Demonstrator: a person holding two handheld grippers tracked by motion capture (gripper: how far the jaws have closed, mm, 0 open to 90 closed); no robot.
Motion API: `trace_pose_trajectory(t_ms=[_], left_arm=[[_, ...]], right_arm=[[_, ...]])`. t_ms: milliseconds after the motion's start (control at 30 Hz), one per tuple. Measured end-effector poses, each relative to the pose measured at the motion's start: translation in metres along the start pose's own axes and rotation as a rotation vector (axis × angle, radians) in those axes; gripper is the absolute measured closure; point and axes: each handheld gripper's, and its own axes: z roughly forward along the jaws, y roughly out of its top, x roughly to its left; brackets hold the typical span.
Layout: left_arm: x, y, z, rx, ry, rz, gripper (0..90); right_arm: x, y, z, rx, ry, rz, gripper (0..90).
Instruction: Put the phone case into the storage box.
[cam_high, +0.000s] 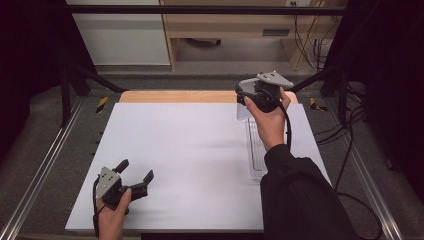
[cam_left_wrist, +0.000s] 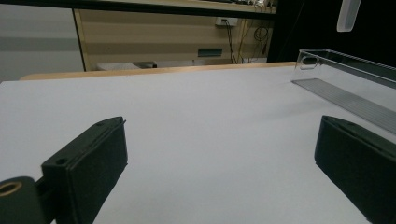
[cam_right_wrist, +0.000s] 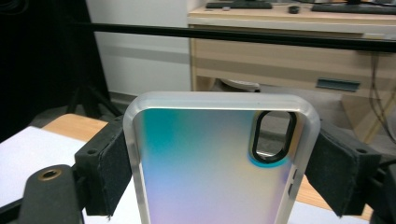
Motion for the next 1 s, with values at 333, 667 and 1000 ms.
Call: trace_pose_trajectory(t_ms=[333,667,1000], left_arm=[[0.001,0.0,0.0,0.002,0.003,0.004,2.2],[0.001,-0.001,0.0,0.002,0.007,0.005,2.4],[0.001,0.0,0.0,0.0,0.002,0.002,2.4]], right_arm=[[-0.032,-0.007,0.007,-0.006,-0.105,0.034,17.6],[-0.041,-0.012,0.013,-0.004,-0.142,0.048,17.6],[-0.044,-0.025,0.023,0.014,-0.182,0.055,17.5]])
